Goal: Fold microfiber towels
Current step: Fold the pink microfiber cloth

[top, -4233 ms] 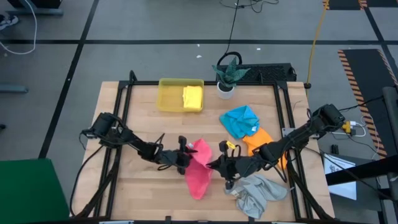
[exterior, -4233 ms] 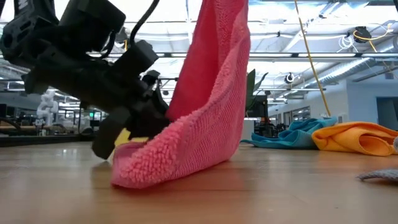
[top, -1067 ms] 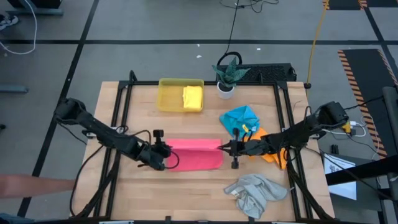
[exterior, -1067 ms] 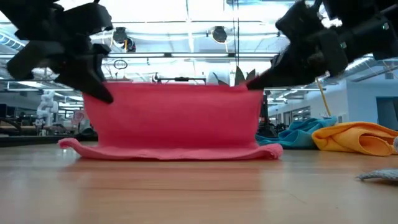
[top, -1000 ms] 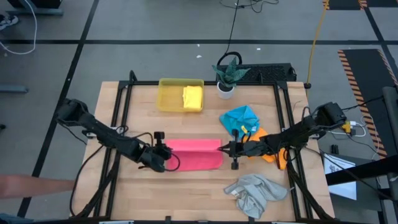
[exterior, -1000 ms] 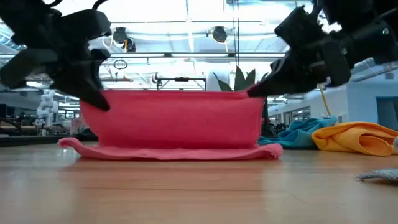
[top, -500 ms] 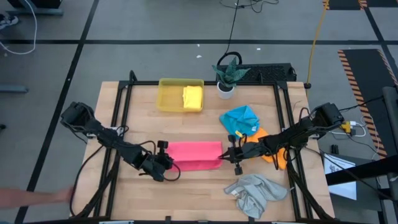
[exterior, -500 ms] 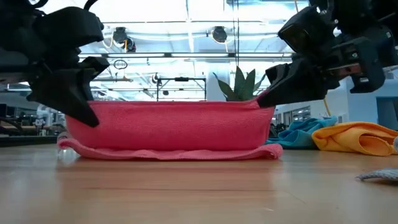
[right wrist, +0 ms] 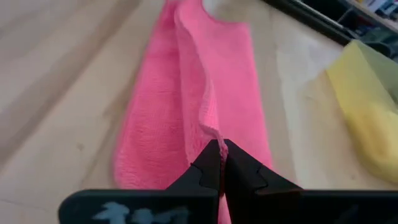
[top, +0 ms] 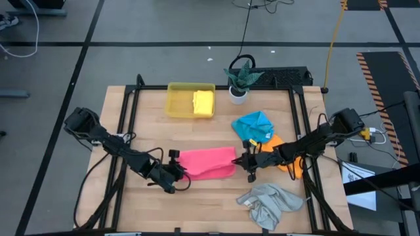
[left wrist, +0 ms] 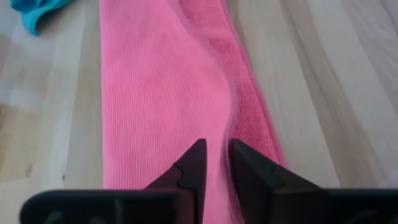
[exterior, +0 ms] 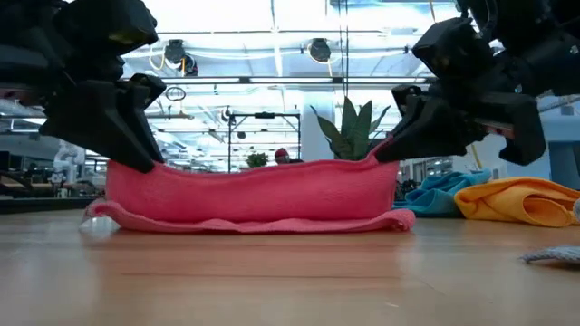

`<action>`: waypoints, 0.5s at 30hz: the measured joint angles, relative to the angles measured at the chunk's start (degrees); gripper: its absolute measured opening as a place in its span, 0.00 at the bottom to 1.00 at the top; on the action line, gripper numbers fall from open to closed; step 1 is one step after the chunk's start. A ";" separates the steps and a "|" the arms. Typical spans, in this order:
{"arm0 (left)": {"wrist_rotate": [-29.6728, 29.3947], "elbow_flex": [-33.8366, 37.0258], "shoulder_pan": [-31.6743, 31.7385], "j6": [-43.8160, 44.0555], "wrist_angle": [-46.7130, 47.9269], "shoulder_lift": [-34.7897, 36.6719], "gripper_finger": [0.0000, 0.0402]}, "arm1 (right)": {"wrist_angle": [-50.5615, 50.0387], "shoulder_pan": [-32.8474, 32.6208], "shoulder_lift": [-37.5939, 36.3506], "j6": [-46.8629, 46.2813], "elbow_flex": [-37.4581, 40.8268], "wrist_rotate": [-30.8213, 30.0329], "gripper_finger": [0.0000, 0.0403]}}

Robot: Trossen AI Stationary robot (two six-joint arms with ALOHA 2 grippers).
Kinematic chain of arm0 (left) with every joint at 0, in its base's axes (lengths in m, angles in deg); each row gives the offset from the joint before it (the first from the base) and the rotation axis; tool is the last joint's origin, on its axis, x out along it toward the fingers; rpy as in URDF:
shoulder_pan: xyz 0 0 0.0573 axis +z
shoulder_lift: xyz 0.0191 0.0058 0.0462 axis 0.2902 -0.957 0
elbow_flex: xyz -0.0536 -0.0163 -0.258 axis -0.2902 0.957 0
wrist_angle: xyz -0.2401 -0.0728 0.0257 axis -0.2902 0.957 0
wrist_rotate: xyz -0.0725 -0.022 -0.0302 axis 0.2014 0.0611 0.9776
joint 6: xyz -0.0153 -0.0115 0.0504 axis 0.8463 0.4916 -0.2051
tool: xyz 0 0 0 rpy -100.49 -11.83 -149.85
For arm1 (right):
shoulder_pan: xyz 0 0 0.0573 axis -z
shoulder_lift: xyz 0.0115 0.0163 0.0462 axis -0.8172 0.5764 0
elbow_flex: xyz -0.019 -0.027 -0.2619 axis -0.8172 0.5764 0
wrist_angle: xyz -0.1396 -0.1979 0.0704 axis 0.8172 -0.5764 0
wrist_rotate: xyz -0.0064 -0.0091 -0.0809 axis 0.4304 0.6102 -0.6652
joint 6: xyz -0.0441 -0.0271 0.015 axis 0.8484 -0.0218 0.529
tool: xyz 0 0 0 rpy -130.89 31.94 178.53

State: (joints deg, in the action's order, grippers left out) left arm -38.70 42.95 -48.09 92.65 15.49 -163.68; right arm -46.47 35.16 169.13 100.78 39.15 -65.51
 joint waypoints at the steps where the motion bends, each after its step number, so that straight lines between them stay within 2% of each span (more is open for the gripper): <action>1: 0.01 0.00 0.00 0.02 0.03 0.00 0.20 | -0.98 -0.25 -0.44 0.50 0.00 -0.31 0.00; 15: 2.17 0.00 0.02 -0.13 -2.60 0.00 0.21 | -5.50 -3.14 -1.68 -0.38 -0.02 -0.25 0.00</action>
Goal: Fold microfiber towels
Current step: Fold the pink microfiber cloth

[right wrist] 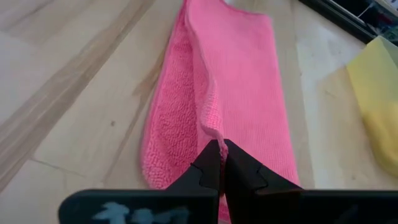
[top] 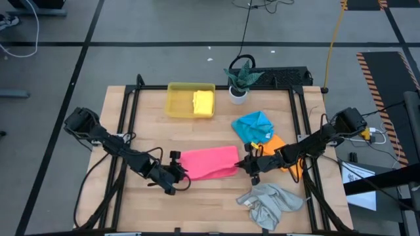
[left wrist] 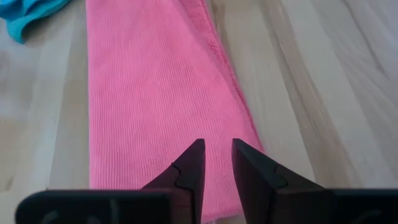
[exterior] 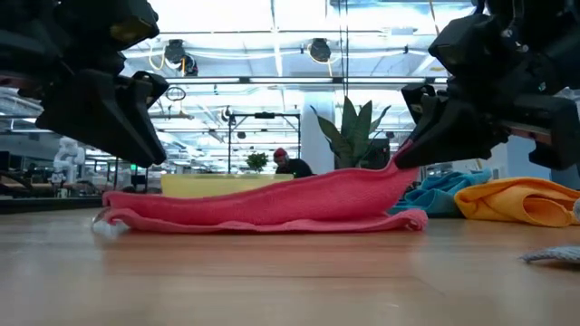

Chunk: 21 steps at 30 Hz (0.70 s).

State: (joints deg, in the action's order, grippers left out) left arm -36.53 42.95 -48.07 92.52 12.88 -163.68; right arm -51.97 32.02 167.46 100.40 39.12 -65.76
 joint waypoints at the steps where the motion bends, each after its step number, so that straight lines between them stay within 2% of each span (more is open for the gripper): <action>1: 0.01 0.00 -0.01 0.00 0.02 0.00 0.21 | -0.01 0.00 0.00 0.27 0.00 0.01 0.00; 10: 1.09 0.50 0.94 1.08 -0.09 -1.15 0.19 | 0.00 0.00 0.00 -0.86 0.00 0.15 0.00; 14: 1.37 2.69 2.17 2.58 -1.32 -4.45 0.15 | 0.27 0.02 0.33 -2.28 0.00 3.32 0.00; 21: 1.62 3.34 2.97 4.07 -0.24 -8.35 0.06 | 0.00 0.02 4.03 -4.89 0.00 3.58 0.11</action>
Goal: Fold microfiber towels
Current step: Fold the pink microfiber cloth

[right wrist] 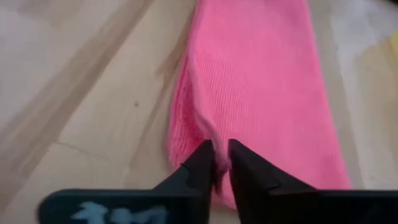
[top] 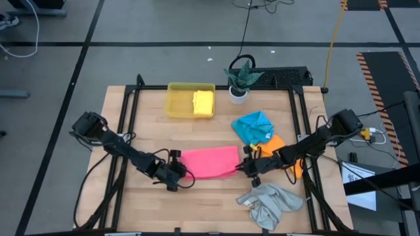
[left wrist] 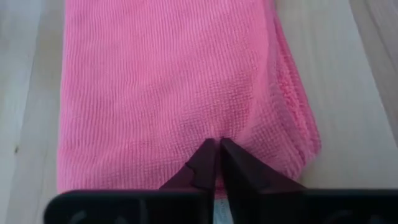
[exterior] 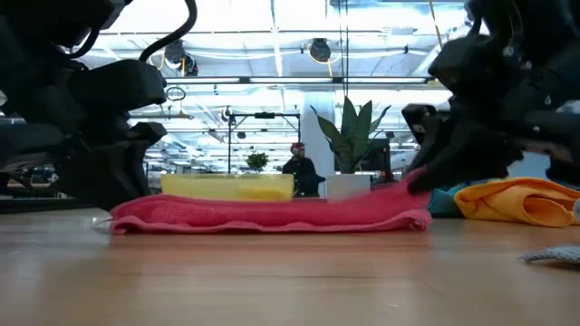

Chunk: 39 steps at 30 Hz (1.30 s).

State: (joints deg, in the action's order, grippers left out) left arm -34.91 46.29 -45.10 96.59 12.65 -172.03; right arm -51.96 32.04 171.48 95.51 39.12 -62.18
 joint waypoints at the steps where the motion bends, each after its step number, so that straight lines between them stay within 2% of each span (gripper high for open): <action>1: 0.02 0.00 0.00 -0.04 0.08 0.00 0.05 | 0.07 0.00 0.42 0.00 0.00 -0.15 0.14; 5: -0.10 0.20 -0.05 -0.62 3.45 2.23 0.01 | 0.01 -0.06 0.67 0.11 0.00 -0.44 0.27; 10: -4.14 0.59 -0.07 2.80 12.83 7.31 0.05 | -0.07 -1.15 -0.33 0.02 -0.02 -0.70 0.43; 14: -6.86 0.42 0.07 4.77 12.54 11.79 0.03 | 0.34 -2.44 0.30 -0.54 -1.10 -0.86 0.50; 18: -6.79 0.35 0.24 2.36 5.27 13.11 0.01 | 0.18 -3.95 2.99 -1.95 -3.58 -5.40 0.51; 22: -6.50 0.35 1.16 -2.18 -3.54 11.78 0.04 | -1.82 -4.71 7.35 -2.98 -6.58 -5.44 0.48; 26: -5.34 0.37 3.09 -6.21 -12.32 10.53 0.05 | -9.34 -4.74 9.04 -11.91 -9.48 -4.39 0.44; 29: -2.93 0.29 4.23 -9.98 -16.24 10.23 0.02 | -10.71 -4.55 8.94 -19.12 -9.90 -2.14 0.41; 31: -3.29 -0.41 4.45 -11.07 -15.08 10.24 0.01 | -10.79 -4.09 8.94 -22.52 -9.90 -0.91 0.40; 34: -5.58 -1.90 3.46 -10.22 -6.78 11.54 0.03 | -10.99 -3.22 8.91 -26.10 -9.90 1.96 0.39; 39: -6.09 -4.15 1.21 -1.71 9.66 12.61 0.02 | -10.80 -2.78 8.91 -28.06 -9.88 2.54 0.39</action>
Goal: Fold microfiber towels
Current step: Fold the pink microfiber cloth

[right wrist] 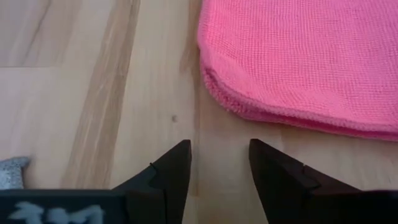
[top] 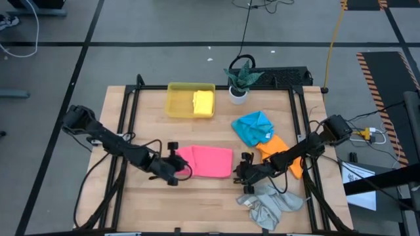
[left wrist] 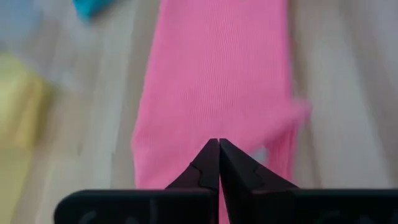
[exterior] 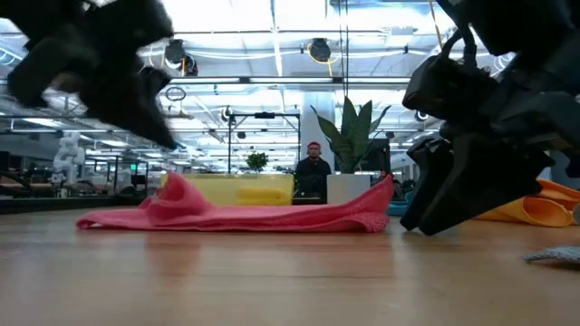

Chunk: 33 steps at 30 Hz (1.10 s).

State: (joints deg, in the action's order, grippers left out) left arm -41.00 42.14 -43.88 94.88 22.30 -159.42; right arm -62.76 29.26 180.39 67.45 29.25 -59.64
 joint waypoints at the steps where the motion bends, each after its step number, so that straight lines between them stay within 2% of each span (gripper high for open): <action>1: 0.17 0.00 -0.23 1.52 2.04 -0.04 0.01 | 0.08 0.02 0.00 0.02 0.00 0.02 0.38; 4: 0.49 0.00 -0.66 5.95 4.75 -0.03 0.02 | 1.47 0.07 0.12 0.38 0.07 0.28 0.38; 7: 2.81 0.00 -0.84 4.57 0.07 -0.11 0.04 | 4.19 0.07 0.13 2.07 0.08 0.28 0.38; 11: 8.47 -0.13 -0.87 -7.85 -8.29 -0.87 0.03 | 6.96 0.08 0.11 3.40 0.04 0.28 0.38; 15: 9.88 -0.13 -2.13 -24.22 -10.91 -2.91 0.02 | 6.46 0.07 0.09 3.39 0.04 0.26 0.38; 17: 10.02 -0.13 -2.49 -28.70 -12.08 -4.42 0.06 | 6.39 0.07 0.09 3.39 0.04 0.25 0.38; 20: 9.91 -0.11 -2.26 -30.23 -13.55 -6.68 0.17 | 6.46 0.07 0.09 3.44 0.04 0.24 0.38; 22: 8.06 -0.11 -1.84 -30.86 -14.03 -8.54 0.26 | 6.48 0.07 0.09 4.03 0.04 0.20 0.38; 25: 1.75 -0.09 -1.61 -30.91 -14.30 -10.73 0.39 | 6.49 0.07 0.09 4.70 0.04 0.10 0.38; 28: -0.02 -0.09 -1.56 -31.25 -13.37 -11.94 0.48 | 6.53 0.07 0.09 4.70 0.04 0.09 0.38; 30: -0.83 -0.09 -1.56 -31.47 -12.51 -12.44 0.49 | 6.53 0.07 0.09 4.70 0.04 0.09 0.38; 33: -5.46 -0.09 -1.60 -30.47 -12.36 -12.46 0.42 | 6.51 0.07 0.09 4.70 0.04 0.08 0.38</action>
State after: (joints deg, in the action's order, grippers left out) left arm -46.46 42.05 -45.49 64.40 9.94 -171.88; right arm -56.25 29.33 180.48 72.15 29.29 -59.56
